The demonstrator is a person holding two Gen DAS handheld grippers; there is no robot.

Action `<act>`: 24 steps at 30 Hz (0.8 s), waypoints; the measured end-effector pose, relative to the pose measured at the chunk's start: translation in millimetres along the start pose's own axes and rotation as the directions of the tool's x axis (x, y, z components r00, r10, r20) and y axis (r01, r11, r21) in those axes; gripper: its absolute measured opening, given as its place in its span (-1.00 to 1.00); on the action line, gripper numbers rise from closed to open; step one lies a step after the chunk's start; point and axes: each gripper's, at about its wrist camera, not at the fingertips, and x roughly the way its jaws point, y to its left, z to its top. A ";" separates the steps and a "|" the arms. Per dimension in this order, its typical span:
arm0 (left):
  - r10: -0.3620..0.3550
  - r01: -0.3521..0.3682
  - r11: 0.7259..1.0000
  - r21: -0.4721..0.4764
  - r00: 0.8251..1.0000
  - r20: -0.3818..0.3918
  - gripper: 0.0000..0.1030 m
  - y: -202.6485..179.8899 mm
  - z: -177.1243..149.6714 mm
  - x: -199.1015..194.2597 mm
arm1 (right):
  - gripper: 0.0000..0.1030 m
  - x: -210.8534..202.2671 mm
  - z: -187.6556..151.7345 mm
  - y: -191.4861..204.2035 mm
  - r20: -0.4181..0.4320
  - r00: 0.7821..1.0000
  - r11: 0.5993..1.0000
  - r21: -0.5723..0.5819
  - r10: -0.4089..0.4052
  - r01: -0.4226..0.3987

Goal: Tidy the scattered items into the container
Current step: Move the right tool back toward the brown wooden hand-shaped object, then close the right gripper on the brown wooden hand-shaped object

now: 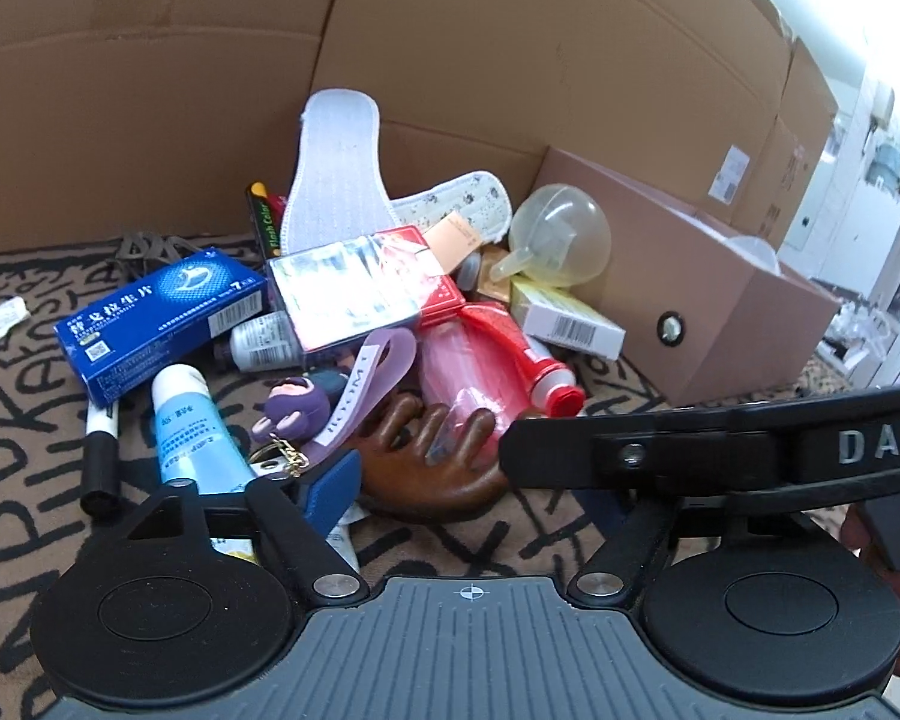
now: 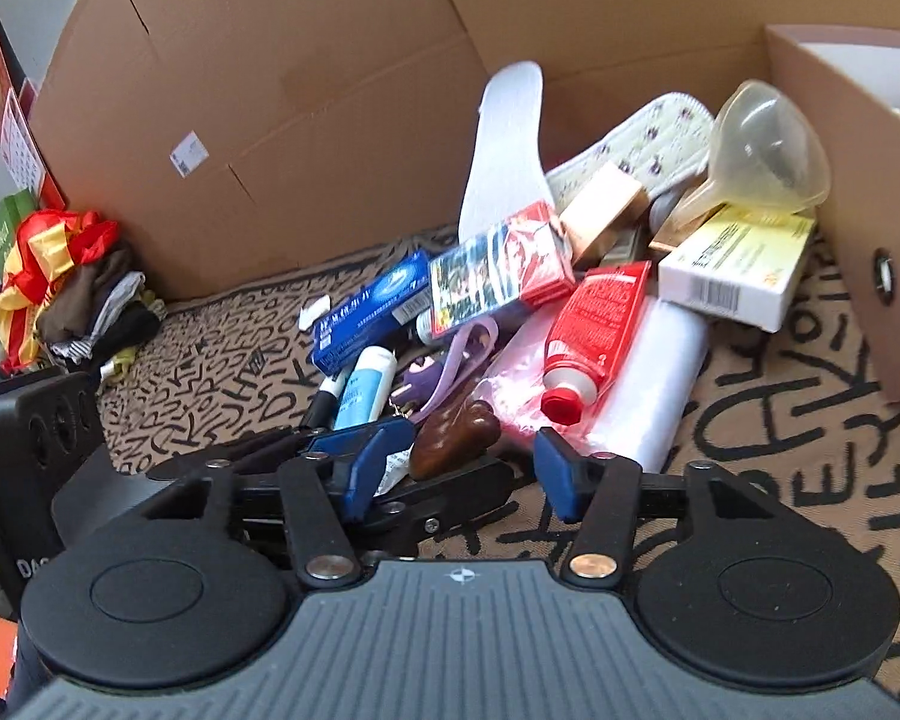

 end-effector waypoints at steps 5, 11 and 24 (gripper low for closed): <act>0.022 -0.022 1.000 0.009 1.000 -0.012 0.29 3.8 -1.3 3.4 | 0.01 14.0 1.3 3.9 -0.027 1.000 1.000 -0.016 0.004 -0.005; 0.003 -0.002 1.000 0.030 1.000 -0.028 -0.14 1.9 -1.8 -1.8 | -0.62 11.8 1.4 5.4 -0.011 0.999 0.998 -0.052 -0.032 0.031; -0.173 0.177 0.983 0.038 0.982 -0.077 -0.81 -17.4 -11.7 -25.1 | -0.74 -32.4 -20.7 -13.2 0.018 1.000 1.000 -0.025 -0.016 0.016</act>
